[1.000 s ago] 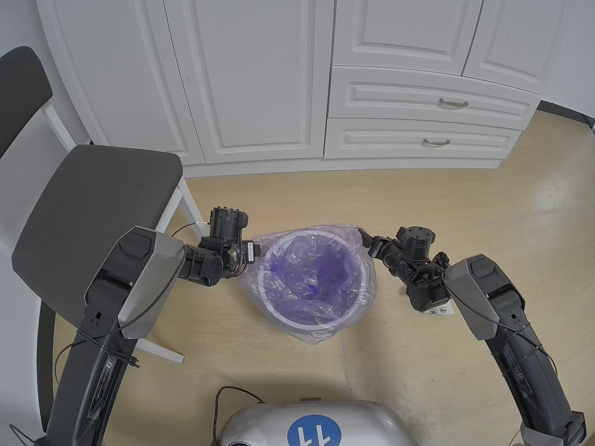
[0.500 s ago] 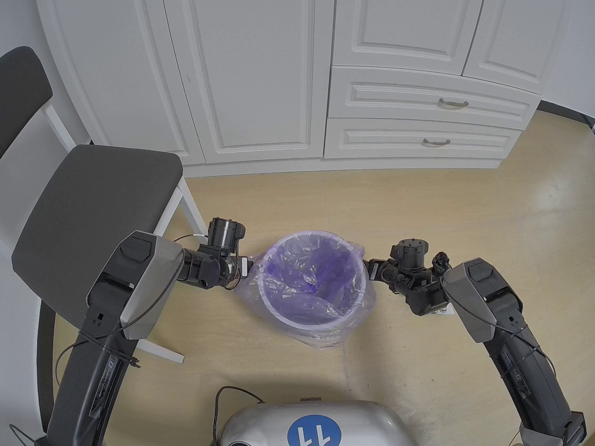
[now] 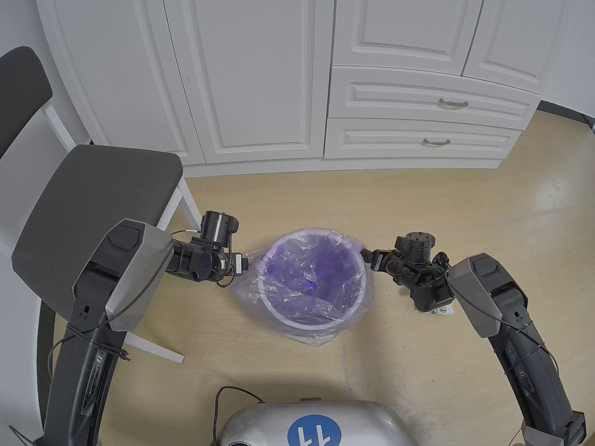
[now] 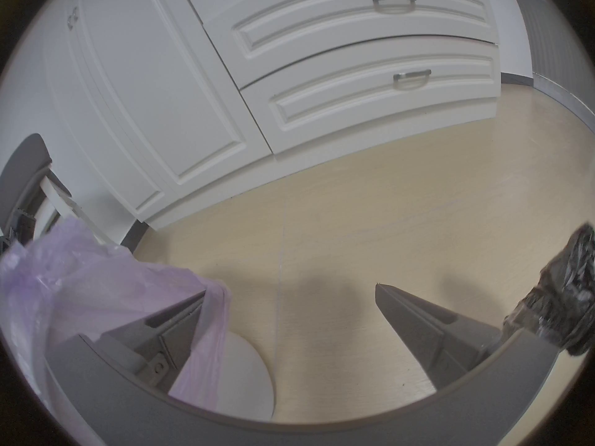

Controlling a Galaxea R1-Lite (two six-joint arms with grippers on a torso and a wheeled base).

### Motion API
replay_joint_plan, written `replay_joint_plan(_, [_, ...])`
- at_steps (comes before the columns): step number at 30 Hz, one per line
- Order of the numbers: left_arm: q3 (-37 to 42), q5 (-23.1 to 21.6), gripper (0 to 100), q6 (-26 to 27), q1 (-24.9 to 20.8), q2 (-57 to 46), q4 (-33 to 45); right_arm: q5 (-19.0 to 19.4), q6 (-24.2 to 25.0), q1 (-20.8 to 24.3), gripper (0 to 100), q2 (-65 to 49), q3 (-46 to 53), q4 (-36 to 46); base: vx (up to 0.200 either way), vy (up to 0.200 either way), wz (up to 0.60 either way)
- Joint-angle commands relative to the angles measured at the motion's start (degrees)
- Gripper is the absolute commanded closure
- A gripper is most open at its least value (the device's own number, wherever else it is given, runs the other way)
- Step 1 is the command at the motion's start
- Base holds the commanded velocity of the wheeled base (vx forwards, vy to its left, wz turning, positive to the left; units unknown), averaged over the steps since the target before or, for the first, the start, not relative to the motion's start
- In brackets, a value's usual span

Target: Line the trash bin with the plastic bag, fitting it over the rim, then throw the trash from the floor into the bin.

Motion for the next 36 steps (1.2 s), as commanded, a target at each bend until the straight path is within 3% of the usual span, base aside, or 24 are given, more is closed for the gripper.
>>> replay_joint_plan(1, [13.43, -4.88, 0, 0.16, -0.43, -15.15, 0.07, 11.89, -0.91, -4.47, 0, -15.52, 20.48, -3.21, 0.0, 0.0, 0.0])
replay_joint_plan(2, [14.57, -4.88, 0, 0.25, -0.43, -16.12, -0.02, 14.35, -1.88, -5.08, 0, -17.54, 23.64, -3.04, 0.0, 0.0, 0.0])
replay_joint_plan(3, [14.57, -4.88, 0, 0.25, -0.43, -16.12, -0.02, 14.35, -1.88, -5.08, 0, -17.54, 23.64, -3.04, 0.0, 0.0, 0.0])
replay_joint_plan(5, [17.82, -5.06, 0, -0.1, -0.34, -18.76, -0.19, 19.27, -6.1, -7.45, 0, -21.85, 29.18, -0.57, 0.0, 0.0, 0.0])
replay_joint_plan(10, [22.39, -5.24, 0, -0.19, -0.43, -23.33, -0.19, 20.06, -5.75, -8.33, 0, -24.05, 30.41, 3.73, 0.0, 0.0, 0.0])
replay_joint_plan(23, [29.42, -4.8, 0, 1.22, -0.61, -34.14, -0.02, 20.06, -4.96, -8.95, 0, -23.69, 30.93, 4.08, 0.0, 0.0, 0.0])
replay_joint_plan(29, [33.2, -4.44, 0, 1.13, -1.22, -37.21, -0.19, 20.85, -8.47, -10.35, 0, -27.91, 33.48, 11.91, 0.0, 0.0, 0.0])
replay_joint_plan(36, [36.36, -1.63, 0, 1.04, -2.1, -39.67, -0.19, 24.19, -11.11, -11.14, 0, -27.3, 34.71, 12.61, 0.0, 0.0, 0.0])
